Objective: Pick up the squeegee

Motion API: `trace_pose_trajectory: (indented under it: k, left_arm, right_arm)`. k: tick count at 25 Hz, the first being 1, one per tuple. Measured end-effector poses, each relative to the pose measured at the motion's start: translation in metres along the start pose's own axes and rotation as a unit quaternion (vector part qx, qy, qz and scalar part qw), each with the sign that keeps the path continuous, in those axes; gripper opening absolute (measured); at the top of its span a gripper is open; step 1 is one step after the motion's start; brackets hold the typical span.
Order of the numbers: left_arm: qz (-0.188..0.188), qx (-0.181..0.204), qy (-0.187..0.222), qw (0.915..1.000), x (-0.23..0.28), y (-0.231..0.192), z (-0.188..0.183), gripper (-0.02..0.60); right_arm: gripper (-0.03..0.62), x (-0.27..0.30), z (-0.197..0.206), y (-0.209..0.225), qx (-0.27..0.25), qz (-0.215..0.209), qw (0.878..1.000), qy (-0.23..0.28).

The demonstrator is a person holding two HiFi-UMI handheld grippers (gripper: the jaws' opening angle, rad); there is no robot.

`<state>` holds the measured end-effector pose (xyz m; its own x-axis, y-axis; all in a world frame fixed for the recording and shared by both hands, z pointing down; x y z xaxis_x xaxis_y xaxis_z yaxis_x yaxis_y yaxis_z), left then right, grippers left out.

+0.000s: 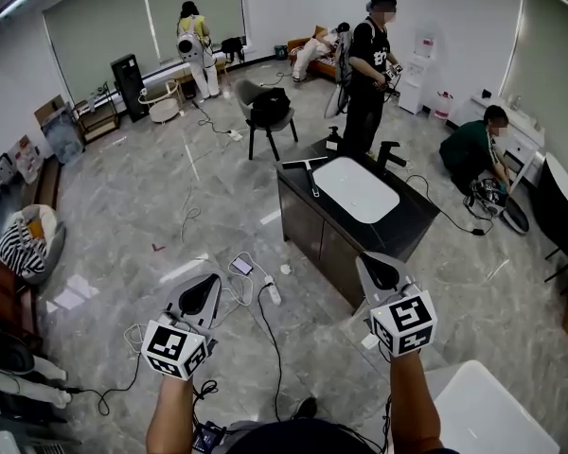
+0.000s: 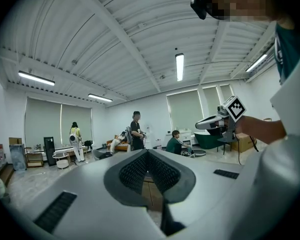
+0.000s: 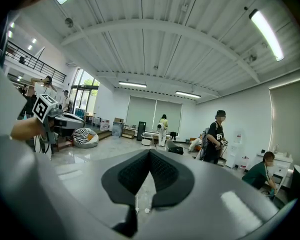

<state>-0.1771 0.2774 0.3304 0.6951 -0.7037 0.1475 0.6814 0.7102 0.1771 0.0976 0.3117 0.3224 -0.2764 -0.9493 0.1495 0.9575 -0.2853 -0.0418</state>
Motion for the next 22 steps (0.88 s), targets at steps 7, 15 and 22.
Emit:
trace_pose_trajectory:
  k: [7, 15, 22]
  left_arm:
    - [0.017, 0.009, -0.005, 0.9998, 0.045, 0.029, -0.007, 0.006]
    - [0.05, 0.011, 0.012, 0.9986, 0.103, 0.041, -0.016, 0.006]
    - [0.091, 0.007, 0.041, 0.995, 0.155, 0.023, -0.027, 0.006]
  right_arm:
    - [0.011, -0.015, 0.015, 0.051, 0.02, 0.017, 1.0, 0.002]
    - [0.011, -0.024, 0.02, 0.092, 0.029, 0.053, 0.998, 0.008]
    - [0.011, -0.014, 0.02, 0.116, 0.025, 0.103, 0.994, -0.006]
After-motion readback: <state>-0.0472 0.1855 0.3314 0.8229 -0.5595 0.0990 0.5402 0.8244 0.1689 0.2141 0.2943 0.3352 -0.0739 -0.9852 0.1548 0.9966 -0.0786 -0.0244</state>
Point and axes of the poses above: the fingertips, and each gripper's own axes: x forward along the fingers, y to its right, z out of its underside, the point moved 1 cm from there along -x, backward along the fingers, and after that the axes turned 4 degrees about x, right-handed, at the moved point
